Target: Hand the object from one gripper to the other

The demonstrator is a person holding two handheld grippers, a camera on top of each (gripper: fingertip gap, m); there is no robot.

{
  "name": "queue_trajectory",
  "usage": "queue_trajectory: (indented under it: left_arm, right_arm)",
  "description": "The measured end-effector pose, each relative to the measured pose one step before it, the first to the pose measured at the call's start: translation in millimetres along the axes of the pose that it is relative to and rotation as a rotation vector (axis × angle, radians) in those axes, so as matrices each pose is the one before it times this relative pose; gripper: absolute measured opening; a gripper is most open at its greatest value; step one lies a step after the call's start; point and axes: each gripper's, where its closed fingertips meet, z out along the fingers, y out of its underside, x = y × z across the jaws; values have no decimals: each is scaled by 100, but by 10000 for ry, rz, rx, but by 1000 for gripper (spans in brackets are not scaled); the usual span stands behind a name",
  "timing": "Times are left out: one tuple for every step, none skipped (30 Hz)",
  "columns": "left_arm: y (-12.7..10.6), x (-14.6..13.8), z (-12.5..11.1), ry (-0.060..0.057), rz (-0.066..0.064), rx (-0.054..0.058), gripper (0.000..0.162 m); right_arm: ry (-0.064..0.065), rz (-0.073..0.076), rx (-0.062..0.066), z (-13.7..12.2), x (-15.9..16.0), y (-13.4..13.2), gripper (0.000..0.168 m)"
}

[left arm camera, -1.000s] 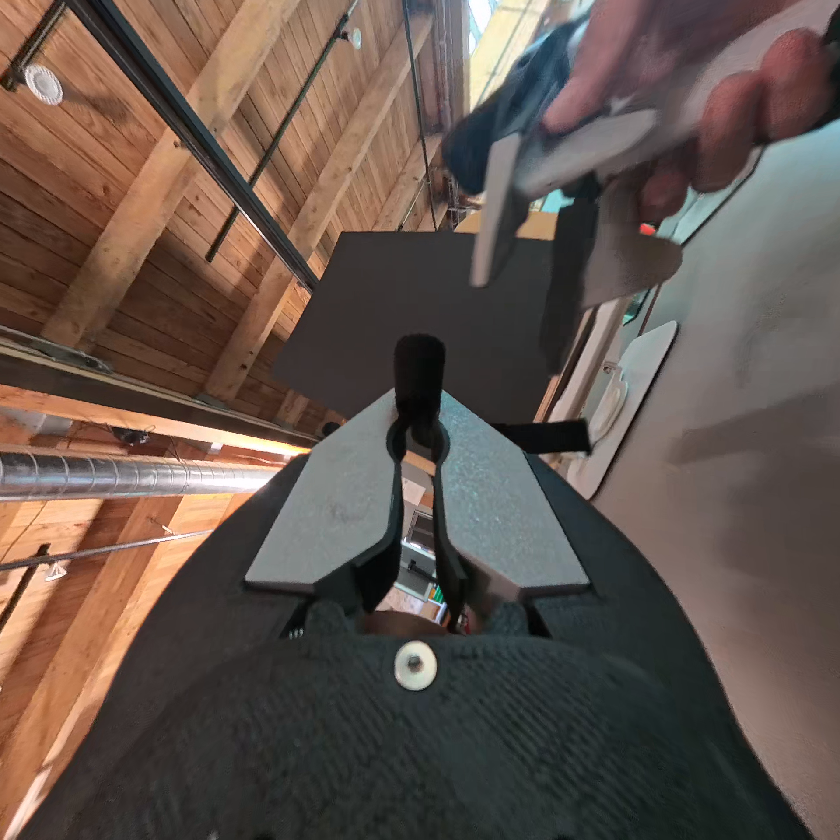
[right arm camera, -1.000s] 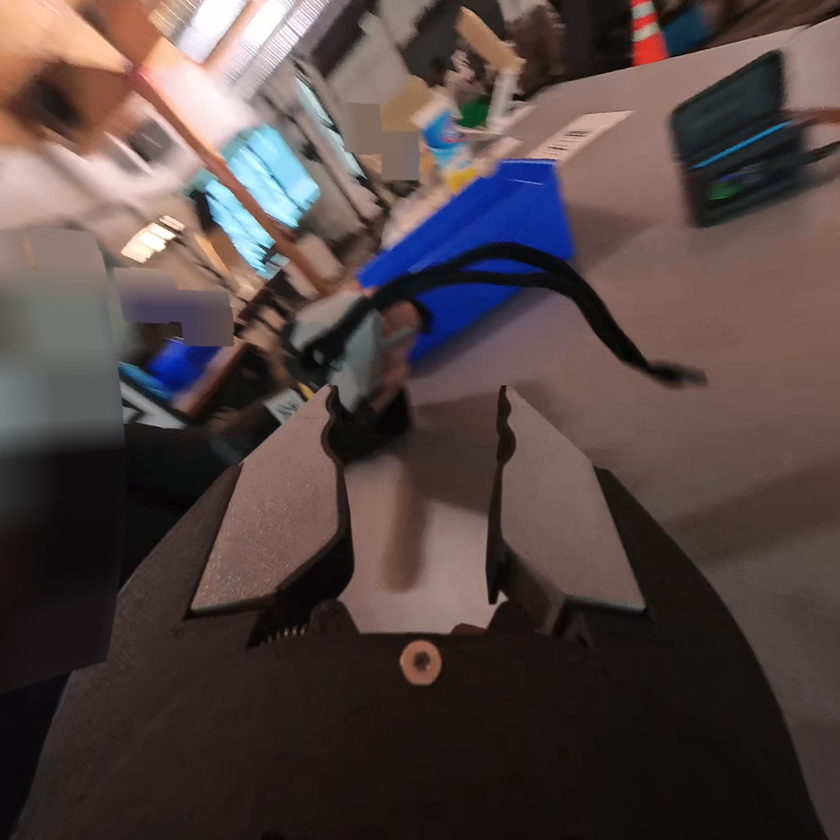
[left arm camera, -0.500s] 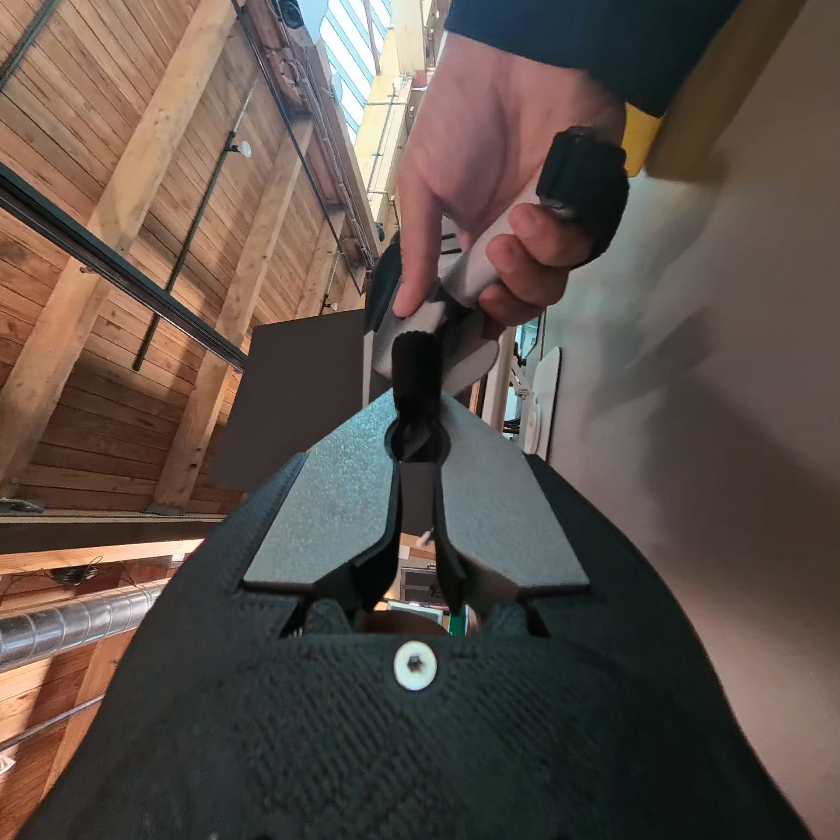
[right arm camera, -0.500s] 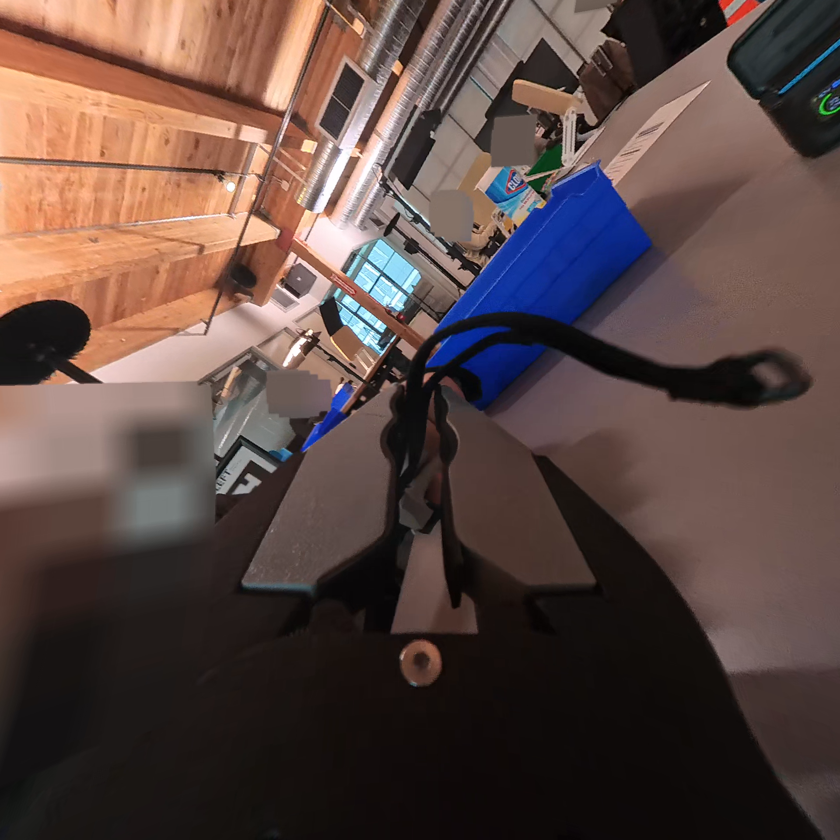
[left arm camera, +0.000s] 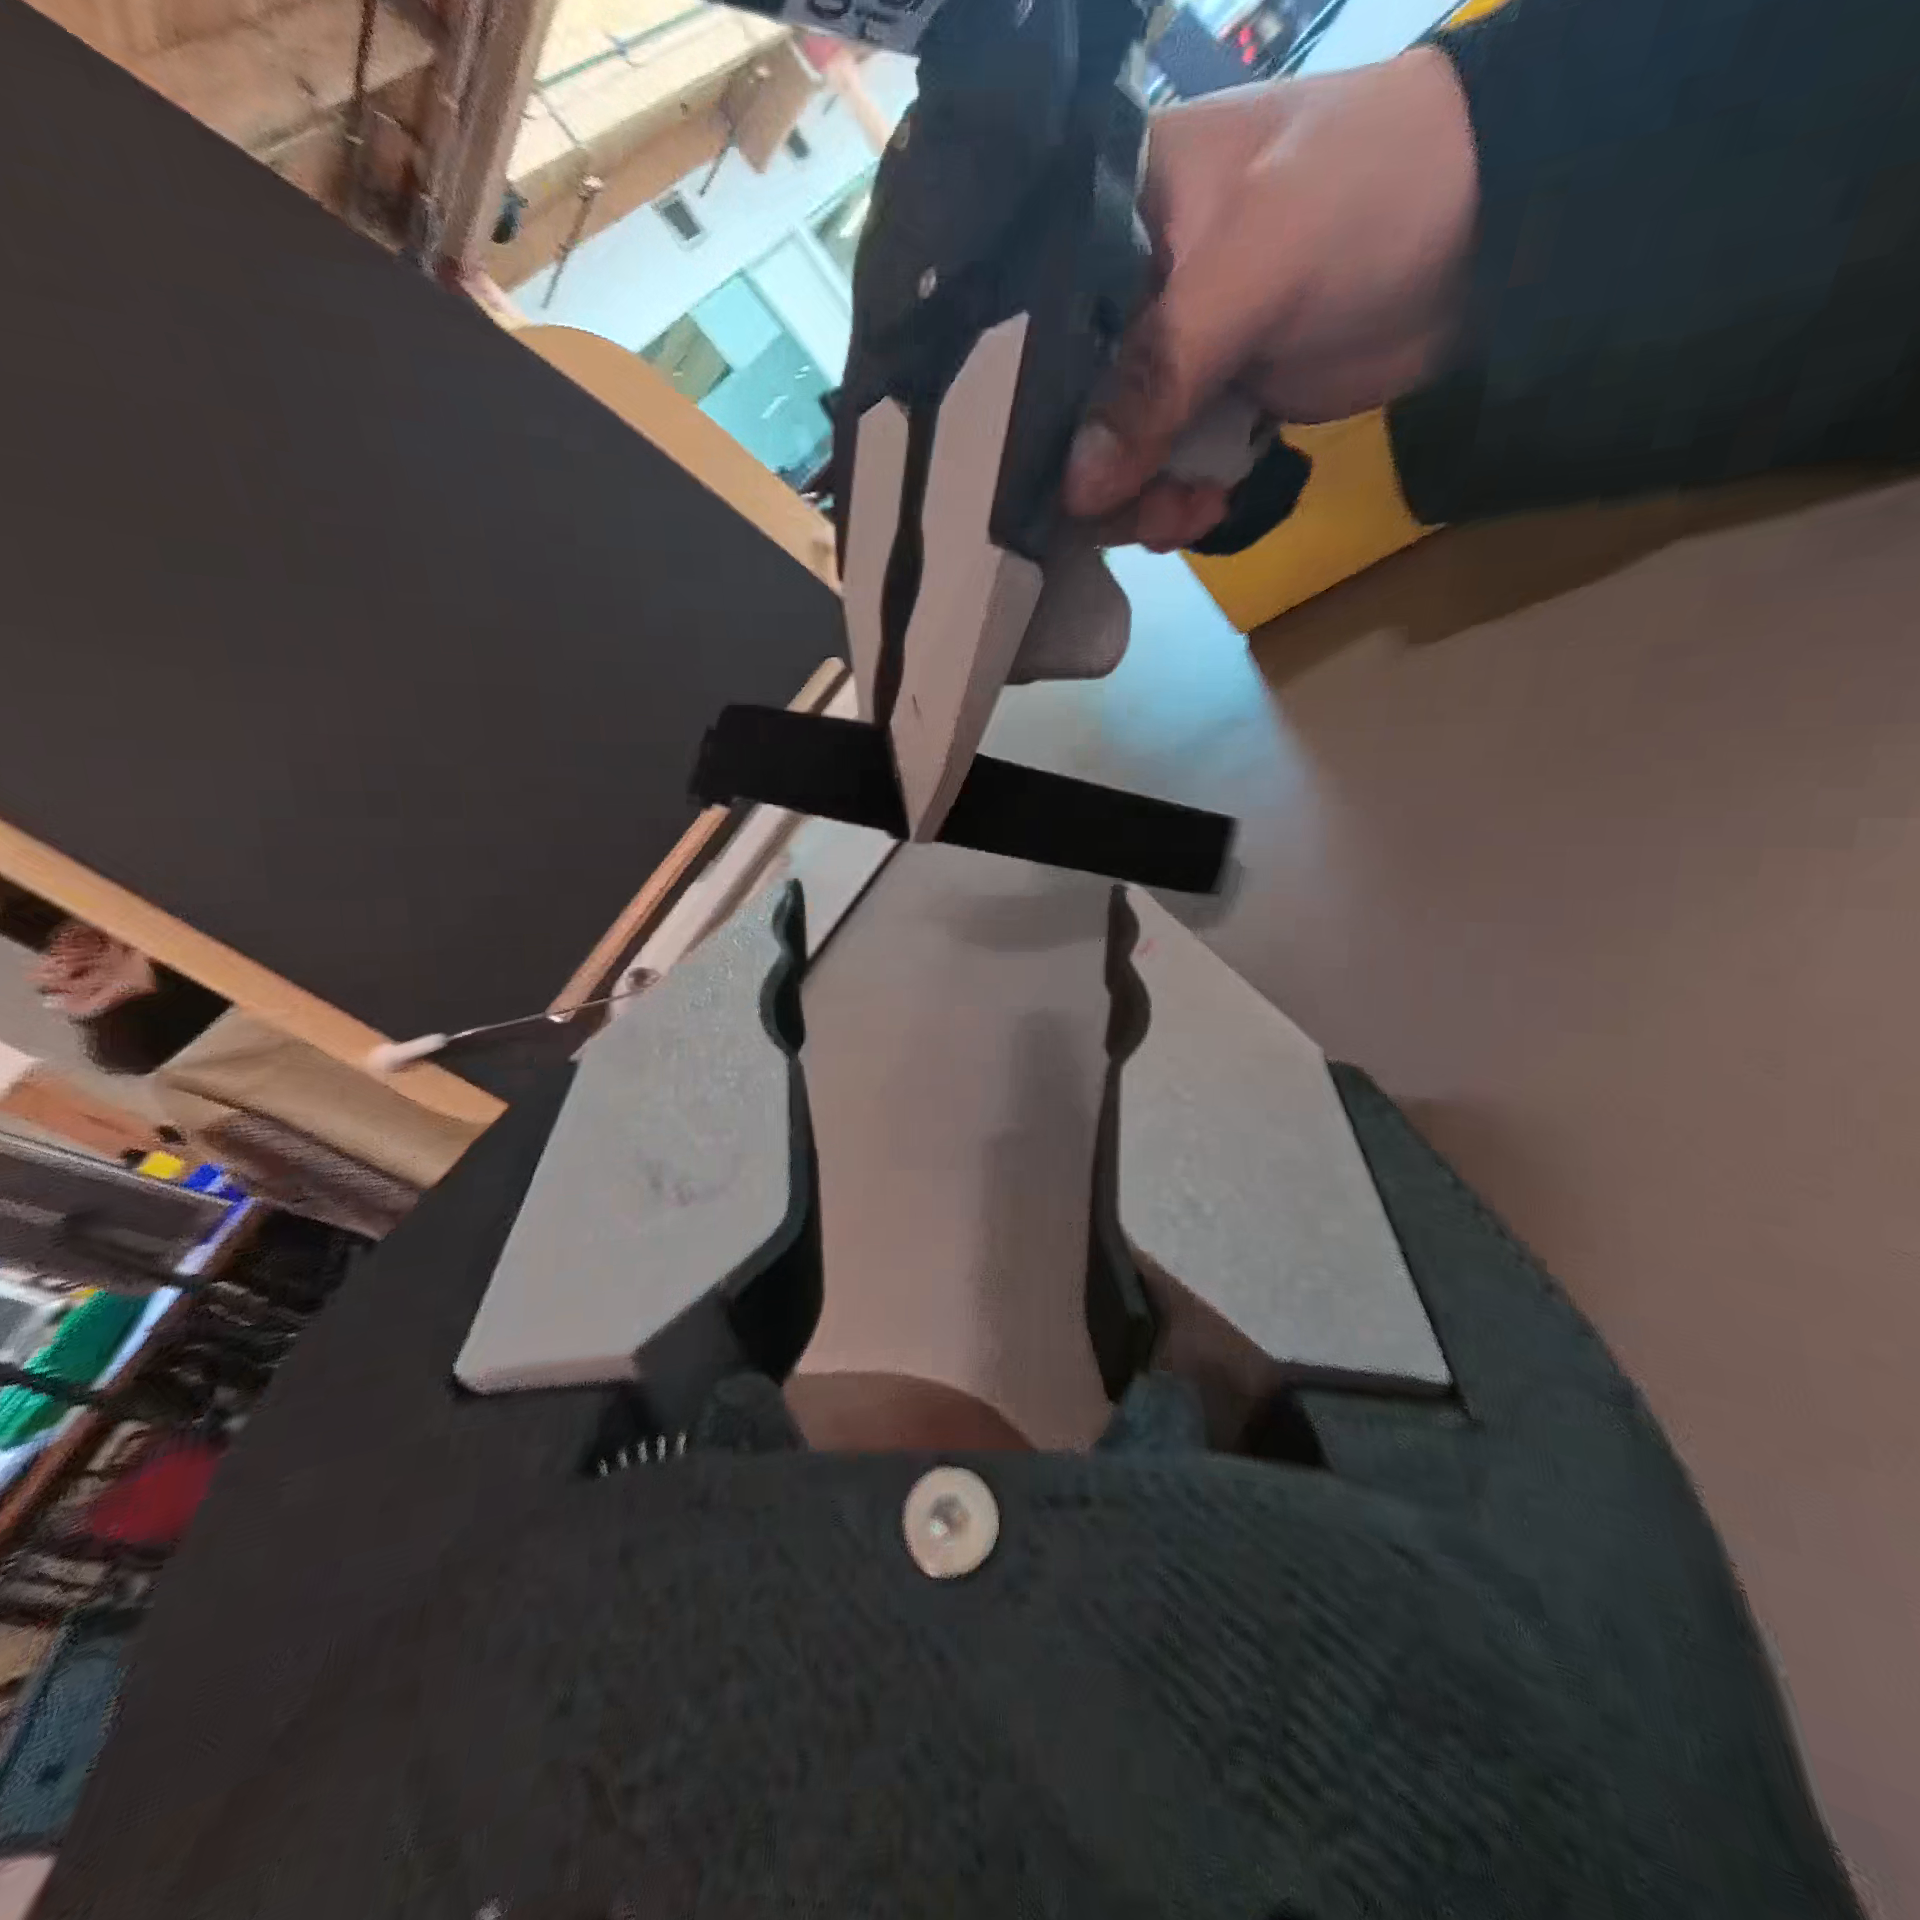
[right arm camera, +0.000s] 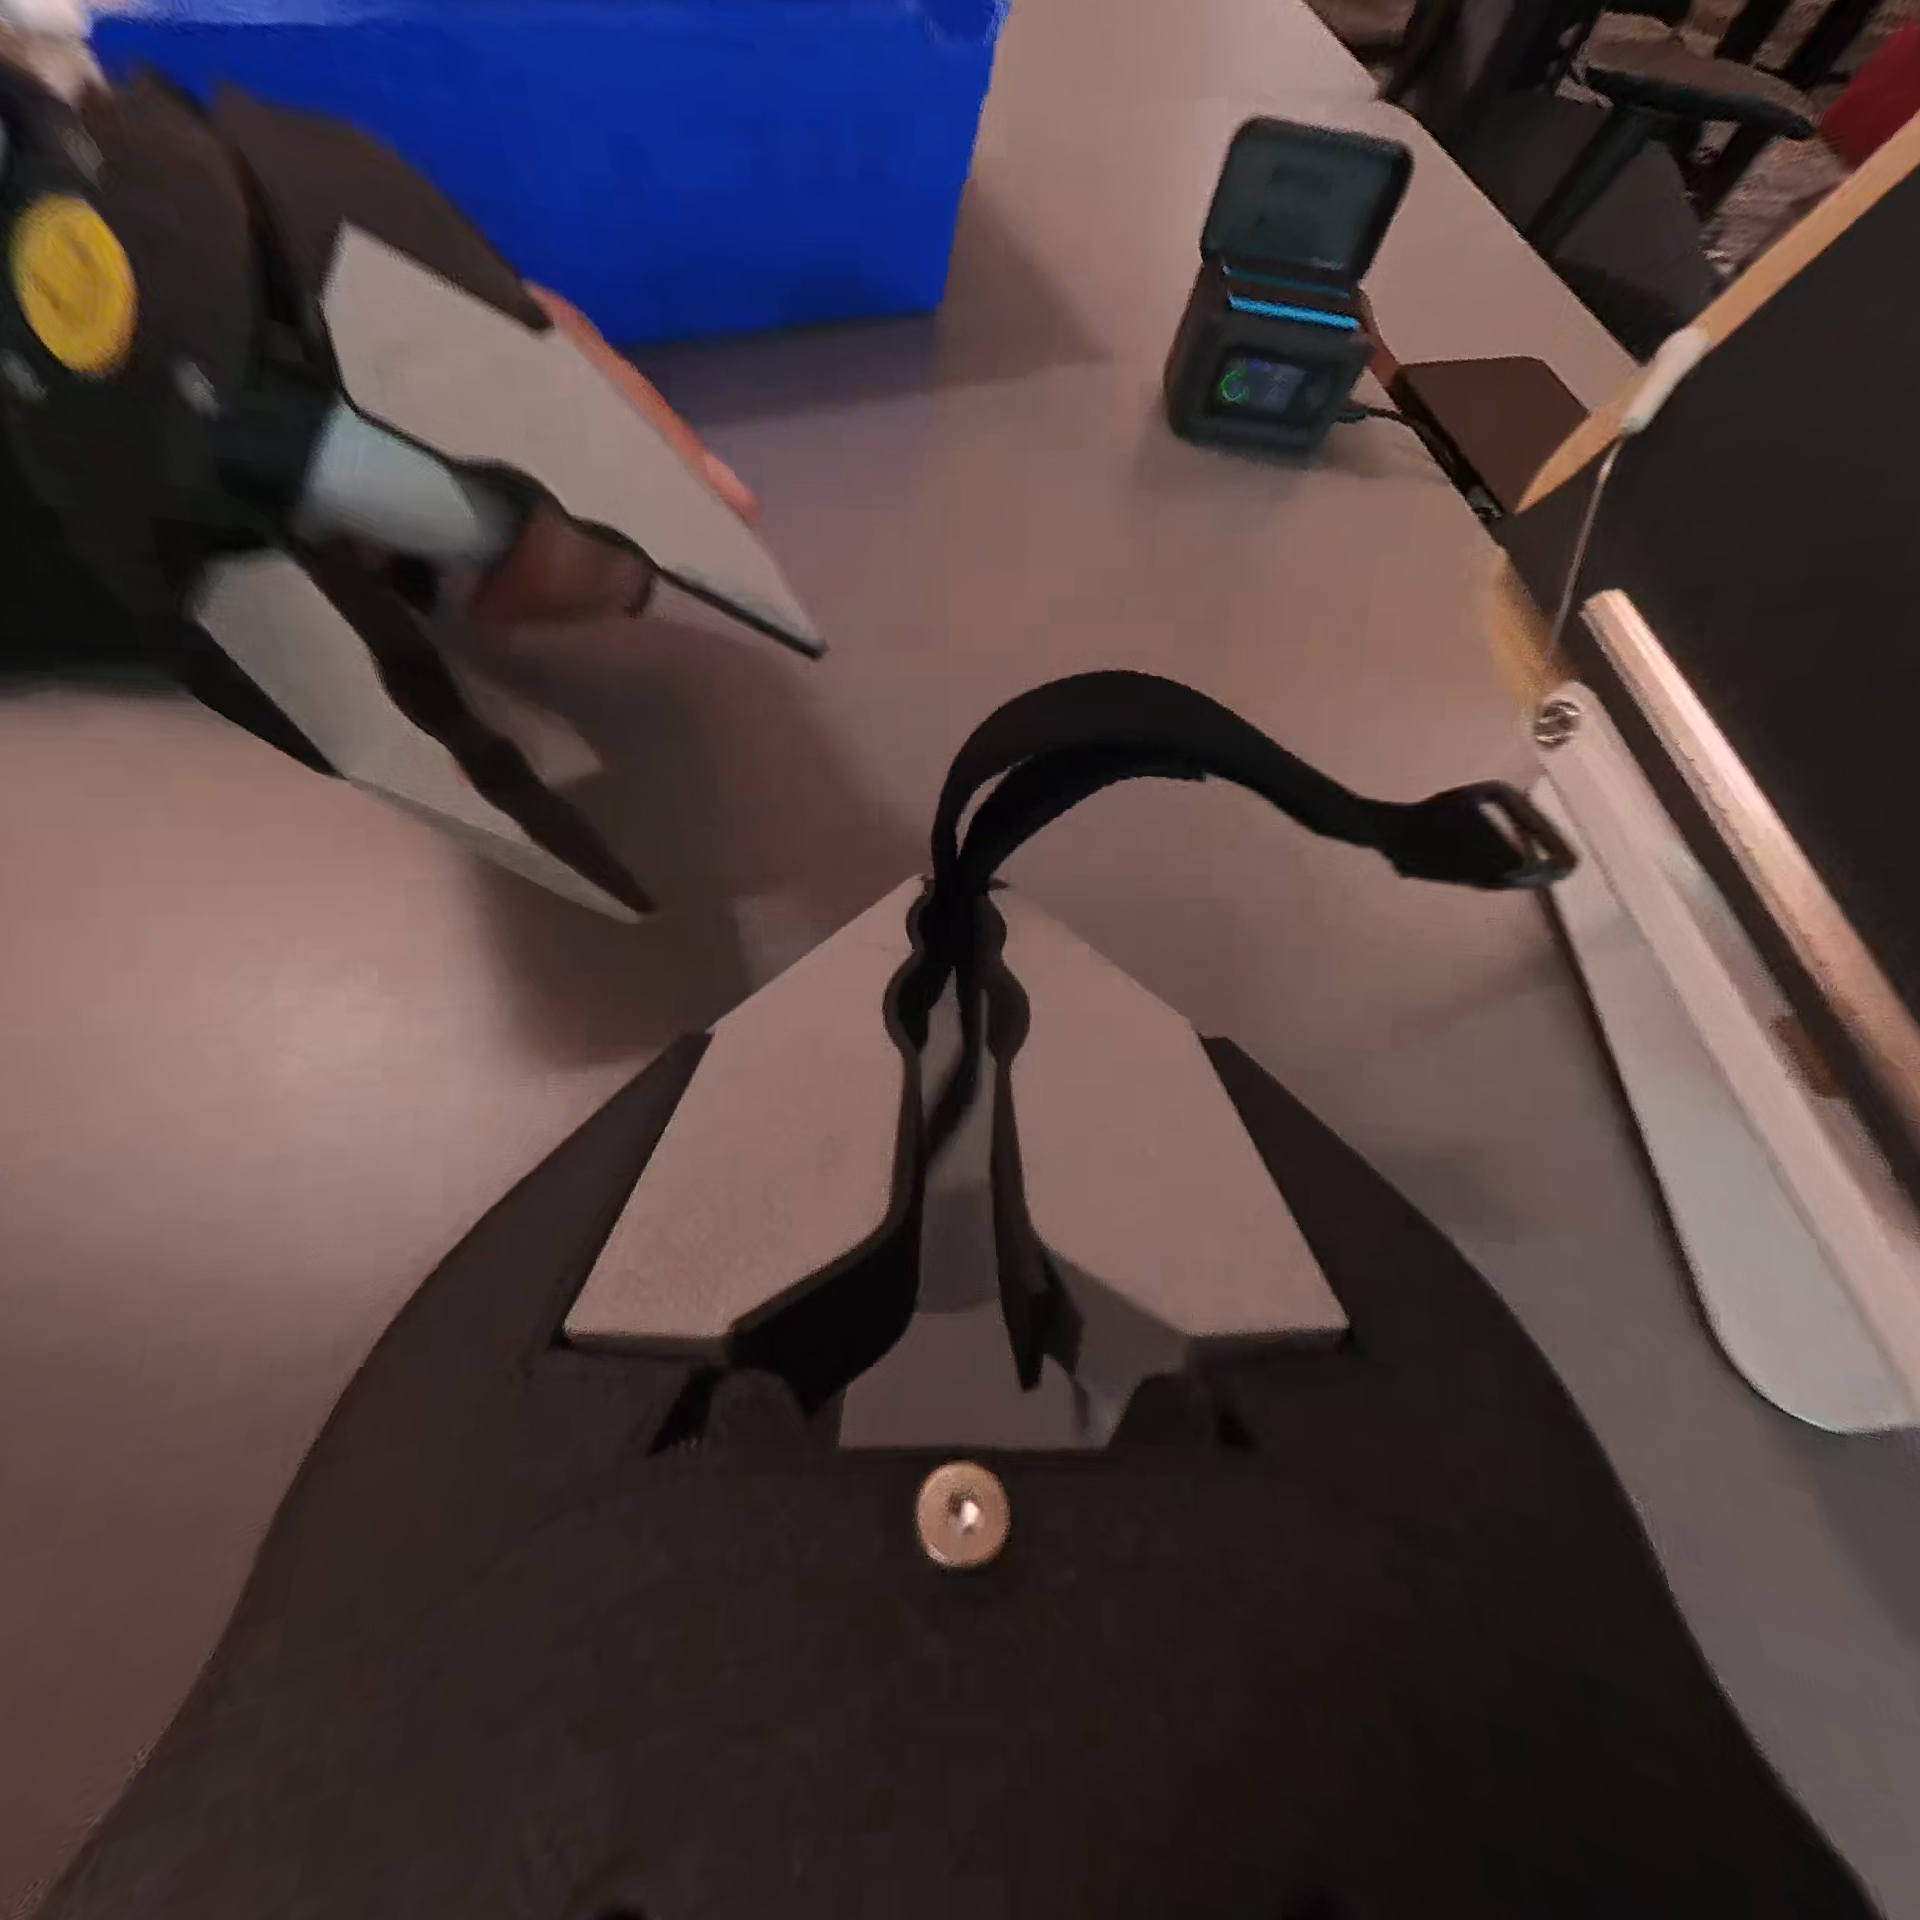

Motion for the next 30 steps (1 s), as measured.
queue_trajectory:
  left_arm:
    - [-99,-207,-20,-106,-46,35,56]
    - [17,-349,15,-273,177,-27,56]
    - [112,-222,32,-225,260,-89,55]
    - [91,-198,71,-230,230,-76,55]
    - [16,48,71,-83,191,-42,55]
    - [-27,312,65,61,213,-8,55]
    - [9,399,74,89,280,-30,55]
    - [5,492,37,144,313,-23,55]
    - [-56,432,-7,137,271,26,55]
    - [-191,355,-30,129,140,102,55]
    - [-284,292,-48,132,29,137,54]
    - [-347,227,-56,112,-5,156,52]
    - [-387,118,-80,72,9,170,54]
    - [-419,105,-103,67,-28,177,56]
    - [-375,91,-89,84,-123,141,56]
    - [-383,56,-90,92,-201,155,56]
    - [-469,96,-119,156,-299,225,56]
    - [-434,190,-143,253,-391,221,55]
    - [-351,121,-146,215,-370,185,52]
    - [-312,32,-135,142,-309,172,51]
    - [-215,-19,-115,103,-306,128,50]
    - [14,117,-65,195,-374,17,50]
    - [285,255,15,286,-357,-114,51]
    - [517,21,109,89,-161,-262,51]
    - [566,-14,128,4,-15,-288,51]
    - [327,115,62,74,-51,-129,48]
    - [29,60,12,79,-113,3,48]
    - [-6,131,-8,145,-128,-8,48]
    - [0,283,-10,251,-101,-8,41]
    - [-5,223,-15,205,-74,-6,34]
  right_arm:
    - [69,-371,-181,76,-203,226,1]
    - [-294,-317,-20,96,-746,-37,1]
    - [-348,-250,-18,115,-826,-76,1]
    - [-259,-209,-105,171,-678,47,1]
    - [-289,-215,-178,226,-711,150,1]
    - [-325,-221,-208,263,-766,197,1]
    - [-283,-212,-188,248,-692,201,2]
    - [-130,-188,-182,179,-415,241,1]
    - [-81,-239,-122,79,-307,266,2]
    - [-118,-213,2,-36,-337,151,1]
    - [-137,-152,64,-144,-317,36,2]
    - [-181,-77,74,-211,-333,-36,1]
    - [-225,-53,72,-226,-404,-47,1]
    - [-243,-52,98,-216,-438,-63,1]
    - [-224,-15,92,-200,-392,-61,1]
    - [-212,30,13,-178,-331,50,1]
    - [-230,40,-52,-90,-361,129,1]
    - [-171,12,-43,-23,-293,85,1]
    - [-138,-38,7,53,-267,-31,1]
    - [-87,-66,-24,136,-216,-37,1]
    - [-30,-76,-102,189,-129,65,1]
    - [-5,-97,-126,185,-95,93,1]
    - [43,-127,-45,128,-34,-59,2]
    - [60,-138,70,39,-17,-229,1]
    - [7,-129,126,-19,-96,-313,1]
    - [30,-129,-14,-13,-77,-68,1]
    - [50,-141,-35,61,-53,37,1]
    - [27,-140,-9,79,-95,10,1]
    - [79,-121,-10,32,22,-47,1]
    - [127,-85,-3,-13,105,-71,1]
